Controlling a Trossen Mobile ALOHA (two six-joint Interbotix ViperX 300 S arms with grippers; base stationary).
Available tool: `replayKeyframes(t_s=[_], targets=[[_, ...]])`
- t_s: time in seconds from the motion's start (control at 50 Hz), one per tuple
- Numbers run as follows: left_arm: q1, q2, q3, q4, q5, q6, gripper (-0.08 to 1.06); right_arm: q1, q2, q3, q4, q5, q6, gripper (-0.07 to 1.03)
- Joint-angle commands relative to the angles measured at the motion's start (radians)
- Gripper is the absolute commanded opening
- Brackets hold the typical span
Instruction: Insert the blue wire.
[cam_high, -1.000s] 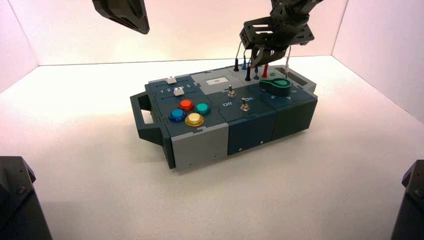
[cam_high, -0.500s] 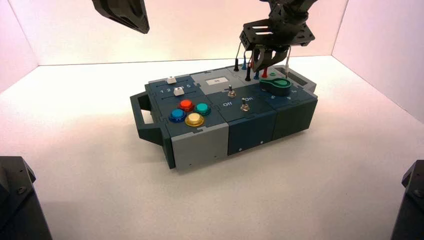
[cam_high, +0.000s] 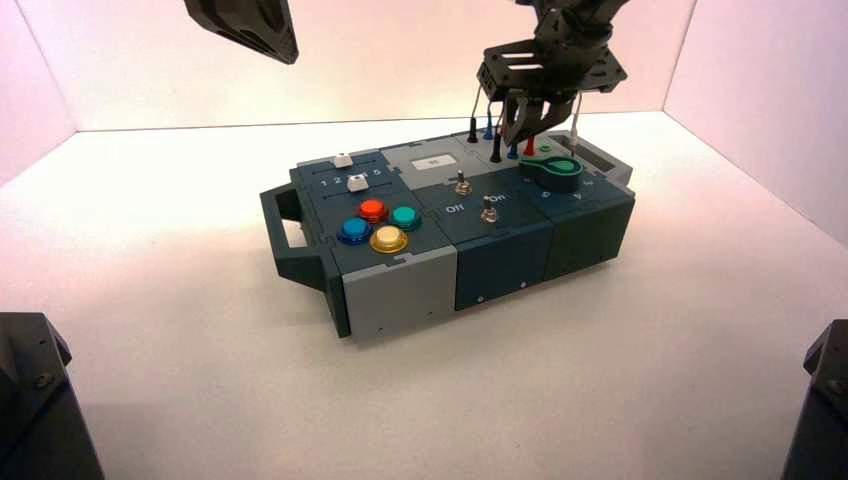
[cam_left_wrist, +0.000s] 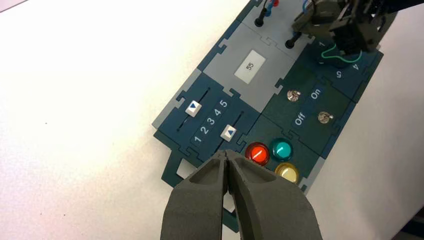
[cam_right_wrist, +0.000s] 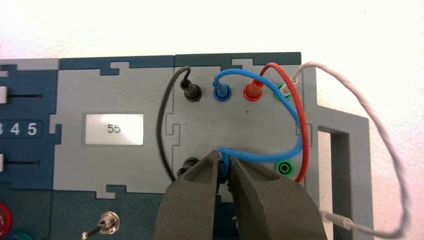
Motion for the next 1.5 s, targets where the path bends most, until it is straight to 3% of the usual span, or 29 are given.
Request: replayKeyframes(t_s=[0.02, 0.58, 0.94, 1.5], targets=[[0.006, -0.014, -0.018, 0.002, -0.008, 0.005, -0.03, 0.029, 0.020, -0.014, 0.003, 0.021, 0.002, -0.02], [0.006, -0.020, -0.018, 0.002, -0.008, 0.005, -0.03, 0.031, 0.078, -0.057, 0.003, 0.055, 0.000, -0.02], [0.006, -0.040, -0.023, 0.002, -0.009, 0.005, -0.03, 0.031, 0.038, -0.057, -0.002, 0.058, 0.000, -0.02], [0.008, -0.060, -0.020, 0.002, -0.029, 0.003, -0.03, 0.032, -0.009, -0.078, -0.014, 0.095, -0.002, 0.37]])
